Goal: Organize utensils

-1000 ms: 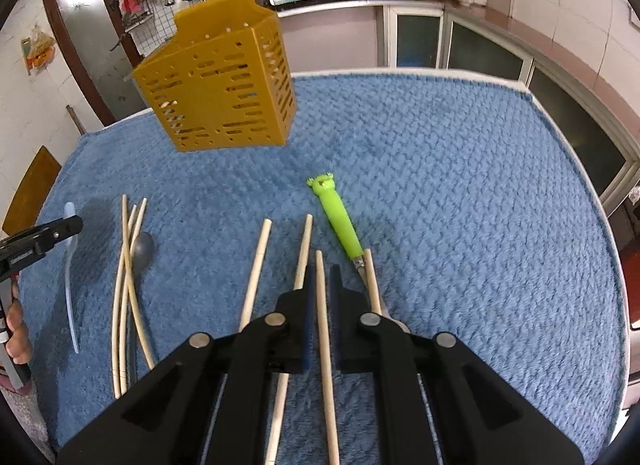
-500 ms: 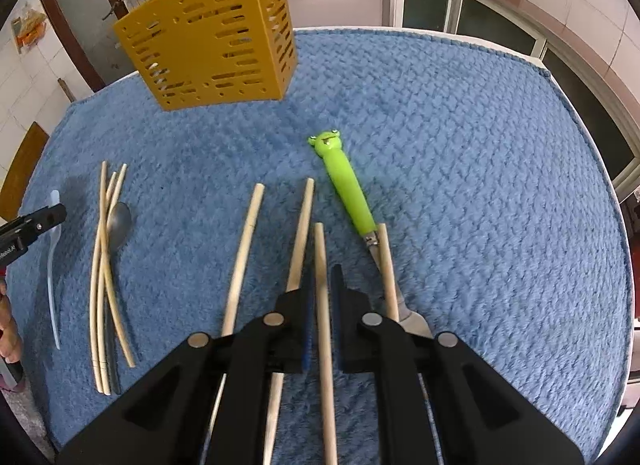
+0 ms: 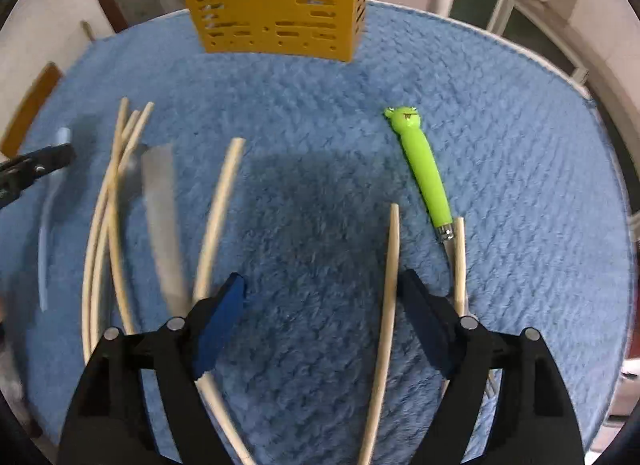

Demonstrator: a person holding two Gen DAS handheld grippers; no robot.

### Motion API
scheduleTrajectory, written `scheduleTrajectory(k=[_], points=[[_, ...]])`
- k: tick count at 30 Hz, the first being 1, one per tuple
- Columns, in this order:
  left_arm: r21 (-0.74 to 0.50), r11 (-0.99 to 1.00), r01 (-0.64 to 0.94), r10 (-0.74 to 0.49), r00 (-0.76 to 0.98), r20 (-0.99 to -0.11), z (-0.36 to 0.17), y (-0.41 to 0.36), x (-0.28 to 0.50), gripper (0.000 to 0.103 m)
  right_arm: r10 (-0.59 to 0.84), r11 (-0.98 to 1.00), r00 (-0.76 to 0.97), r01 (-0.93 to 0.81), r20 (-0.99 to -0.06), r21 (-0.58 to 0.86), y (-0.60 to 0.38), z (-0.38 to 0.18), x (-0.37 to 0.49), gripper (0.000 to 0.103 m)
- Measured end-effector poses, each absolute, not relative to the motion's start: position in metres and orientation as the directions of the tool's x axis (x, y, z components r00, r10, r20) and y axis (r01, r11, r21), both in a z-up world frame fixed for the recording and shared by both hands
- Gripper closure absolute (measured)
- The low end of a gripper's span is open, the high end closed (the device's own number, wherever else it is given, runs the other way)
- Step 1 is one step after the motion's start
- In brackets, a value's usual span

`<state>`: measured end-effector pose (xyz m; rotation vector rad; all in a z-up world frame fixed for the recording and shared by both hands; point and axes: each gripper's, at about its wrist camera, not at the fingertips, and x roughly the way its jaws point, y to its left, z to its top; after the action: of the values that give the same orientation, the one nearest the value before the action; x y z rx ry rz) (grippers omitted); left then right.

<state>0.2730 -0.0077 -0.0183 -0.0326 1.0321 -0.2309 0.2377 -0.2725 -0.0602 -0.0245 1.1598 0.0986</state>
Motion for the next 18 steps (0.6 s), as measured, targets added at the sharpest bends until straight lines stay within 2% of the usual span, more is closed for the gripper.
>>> scheduleTrajectory(k=[4,5,6,8,11,14,18], points=[[-0.131,0.975,0.179,-0.204,0.492,-0.846,-0.016,-0.007,0.271,0.073,0.051,0.999,0.457,-0.013,-0.888,0.05,-0.284,-0.046,0.234,0.029],[-0.128,0.975,0.18,-0.202,0.494,-0.846,-0.016,-0.006,0.27,0.073,0.039,0.999,0.474,0.012,-0.88,0.05,-0.291,-0.042,0.232,0.038],[-0.127,0.975,0.18,-0.202,0.496,-0.844,-0.015,-0.006,0.27,0.073,0.038,0.998,0.475,0.029,-0.879,0.06,-0.297,-0.041,0.232,0.056],[-0.137,0.975,0.174,-0.207,0.495,-0.844,-0.015,-0.004,0.271,0.073,0.068,0.995,0.443,0.032,-0.894,0.091,-0.304,-0.048,0.233,0.075],[-0.143,0.974,0.173,-0.212,0.494,-0.843,-0.016,-0.005,0.271,0.073,0.076,0.995,0.421,0.028,-0.904,0.097,-0.309,-0.058,0.233,0.08],[-0.131,0.975,0.179,-0.203,0.49,-0.847,-0.018,-0.007,0.271,0.073,0.07,0.996,0.416,0.016,-0.907,0.084,-0.307,-0.058,0.231,0.09],[-0.136,0.975,0.177,-0.207,0.486,-0.849,-0.019,-0.009,0.275,0.073,0.042,0.999,0.416,0.009,-0.908,0.05,-0.298,-0.062,0.228,0.09]])
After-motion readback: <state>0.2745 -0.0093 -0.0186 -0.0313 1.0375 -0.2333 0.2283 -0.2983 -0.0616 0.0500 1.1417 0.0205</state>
